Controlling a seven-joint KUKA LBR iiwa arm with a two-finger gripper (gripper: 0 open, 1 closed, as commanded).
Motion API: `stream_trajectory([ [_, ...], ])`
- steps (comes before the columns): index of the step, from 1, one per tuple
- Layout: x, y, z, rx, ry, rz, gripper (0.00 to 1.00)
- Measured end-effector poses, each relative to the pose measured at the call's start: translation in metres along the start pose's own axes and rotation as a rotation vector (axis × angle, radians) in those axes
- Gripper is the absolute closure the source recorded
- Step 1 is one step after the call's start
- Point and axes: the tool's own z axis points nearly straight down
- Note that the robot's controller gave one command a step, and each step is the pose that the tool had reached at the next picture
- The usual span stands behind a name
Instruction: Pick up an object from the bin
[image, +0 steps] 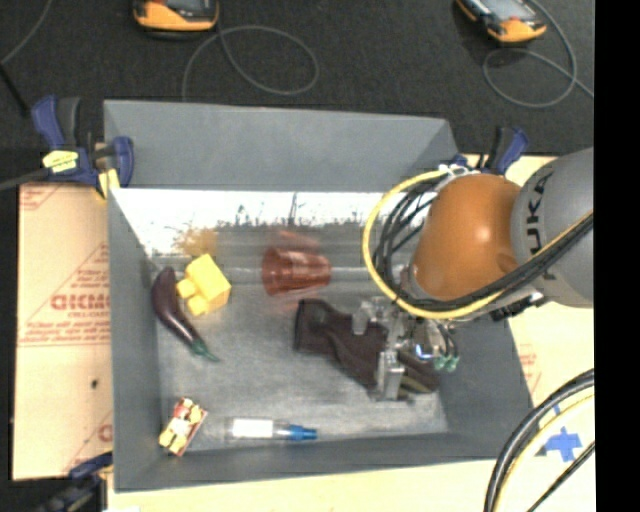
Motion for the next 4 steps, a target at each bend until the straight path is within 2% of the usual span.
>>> stream_trajectory([
  [1,-0.002,0.000,-0.004,0.000,-0.008,0.000,0.00],
  [2,-0.032,0.010,0.022,0.004,-0.016,-0.177,0.00],
  [3,-0.056,0.015,0.057,0.001,-0.008,-0.354,0.00],
  [4,-0.063,-0.005,0.087,0.001,-0.020,0.082,1.00],
])
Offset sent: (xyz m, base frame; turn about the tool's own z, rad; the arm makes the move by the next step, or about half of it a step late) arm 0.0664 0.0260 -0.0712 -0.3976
